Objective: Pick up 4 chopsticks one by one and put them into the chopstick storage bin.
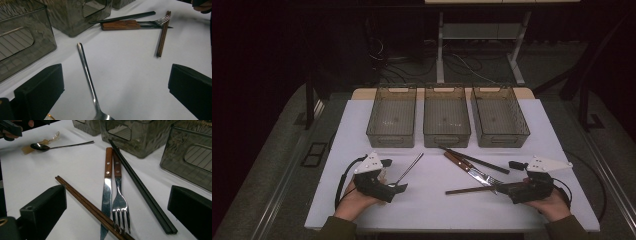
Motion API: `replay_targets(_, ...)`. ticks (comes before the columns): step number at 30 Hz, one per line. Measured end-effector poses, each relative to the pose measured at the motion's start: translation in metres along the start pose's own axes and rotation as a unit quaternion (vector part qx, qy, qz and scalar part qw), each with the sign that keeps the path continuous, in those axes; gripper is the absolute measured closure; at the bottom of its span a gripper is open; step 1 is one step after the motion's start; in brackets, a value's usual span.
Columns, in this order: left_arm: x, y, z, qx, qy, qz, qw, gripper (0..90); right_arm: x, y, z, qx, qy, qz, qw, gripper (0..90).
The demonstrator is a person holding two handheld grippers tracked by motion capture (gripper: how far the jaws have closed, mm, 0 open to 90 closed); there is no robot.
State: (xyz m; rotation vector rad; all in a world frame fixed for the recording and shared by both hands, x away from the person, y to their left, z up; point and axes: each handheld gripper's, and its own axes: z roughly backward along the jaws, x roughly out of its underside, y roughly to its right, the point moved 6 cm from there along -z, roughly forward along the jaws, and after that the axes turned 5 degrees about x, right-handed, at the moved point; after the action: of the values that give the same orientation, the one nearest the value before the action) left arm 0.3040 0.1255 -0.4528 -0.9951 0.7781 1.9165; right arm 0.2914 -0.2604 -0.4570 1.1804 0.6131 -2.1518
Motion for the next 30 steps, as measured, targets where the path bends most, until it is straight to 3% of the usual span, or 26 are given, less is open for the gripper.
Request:
replay_targets(12, 0.001, 0.0, 0.001, 0.0, 0.003, 0.005, 1.0, 0.0, -0.001, 0.006, 0.006, -0.002, 0.002, -0.011, 0.9999, 1.7)
replay_targets(19, 0.003, 0.001, 0.001, -0.003, -0.007, -0.006, 0.9999, 0.0, -0.003, 0.007, 0.011, 0.014, -0.004, -0.008, 0.9999, 1.8)
replay_targets(30, 0.002, 0.001, 0.0, -0.002, -0.004, -0.003, 1.0, 0.0, 0.0, 0.016, 0.013, 0.034, -0.023, -0.014, 0.9991, 5.7)
